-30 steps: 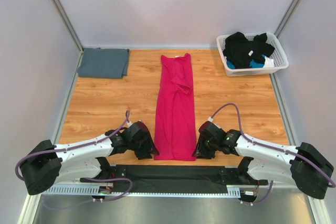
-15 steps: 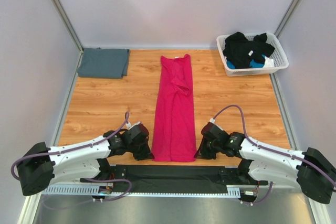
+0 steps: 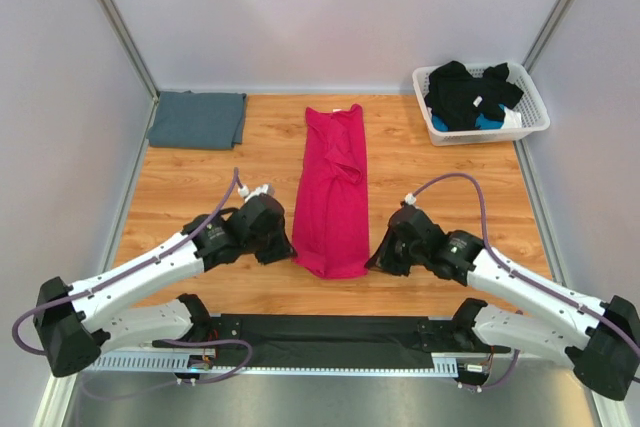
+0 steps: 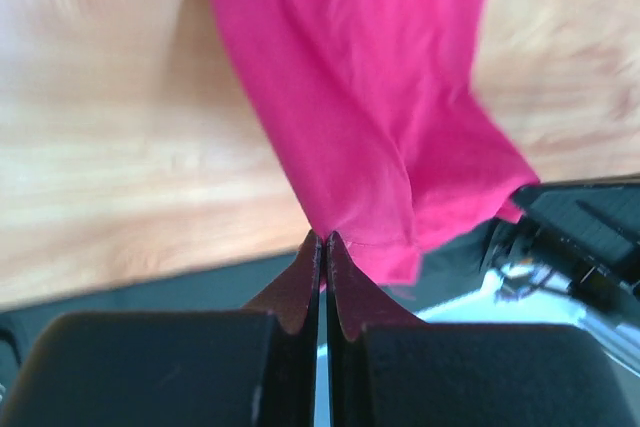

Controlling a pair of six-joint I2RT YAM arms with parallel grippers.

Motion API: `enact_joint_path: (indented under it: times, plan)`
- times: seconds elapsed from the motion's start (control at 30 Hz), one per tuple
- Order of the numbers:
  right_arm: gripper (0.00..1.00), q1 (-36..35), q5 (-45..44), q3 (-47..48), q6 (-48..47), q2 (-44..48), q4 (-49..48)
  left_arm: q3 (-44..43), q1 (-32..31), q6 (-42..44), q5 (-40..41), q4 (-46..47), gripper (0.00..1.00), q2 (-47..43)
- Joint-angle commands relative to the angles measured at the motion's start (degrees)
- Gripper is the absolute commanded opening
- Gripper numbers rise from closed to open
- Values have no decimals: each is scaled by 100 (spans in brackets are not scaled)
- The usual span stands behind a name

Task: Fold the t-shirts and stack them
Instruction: Fold the tshirt

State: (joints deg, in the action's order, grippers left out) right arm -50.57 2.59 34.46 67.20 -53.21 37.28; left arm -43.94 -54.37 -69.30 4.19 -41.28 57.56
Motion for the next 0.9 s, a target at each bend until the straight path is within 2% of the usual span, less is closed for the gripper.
enact_joint_path:
  times: [0.0, 0.23, 0.43, 0.87]
  plan:
    - [0, 424, -250, 692, -698, -268, 139, -746, 591, 1230, 258, -285, 0, 369]
    - [0, 1644, 66, 1862, -1920, -1654, -221, -2082, 1534, 2323, 109, -135, 0, 1564]
    - [0, 2374, 628, 2635, -2492, -2709, -660, -2847, 2088, 2693, -84, 173, 0, 2688]
    - [0, 2973, 1393, 4182, -3063, -4847, -661, -3805, 2668, 2764, -383, 506, 0, 4280]
